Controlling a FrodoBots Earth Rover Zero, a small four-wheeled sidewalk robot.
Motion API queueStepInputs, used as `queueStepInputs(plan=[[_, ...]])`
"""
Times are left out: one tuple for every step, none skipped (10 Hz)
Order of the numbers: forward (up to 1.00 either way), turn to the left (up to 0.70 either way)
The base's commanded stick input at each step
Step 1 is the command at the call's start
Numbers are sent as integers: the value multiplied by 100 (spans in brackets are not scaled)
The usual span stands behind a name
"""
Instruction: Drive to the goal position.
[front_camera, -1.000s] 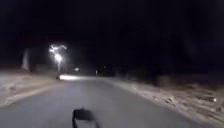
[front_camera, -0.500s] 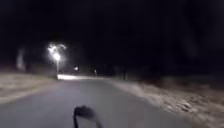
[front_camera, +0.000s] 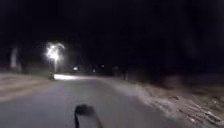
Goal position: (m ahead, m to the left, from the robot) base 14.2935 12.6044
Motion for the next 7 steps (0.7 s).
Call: queueStepInputs(plan=[[100, 4], [100, 20], [100, 39], [100, 40], [100, 40], [100, 40], [100, 36]])
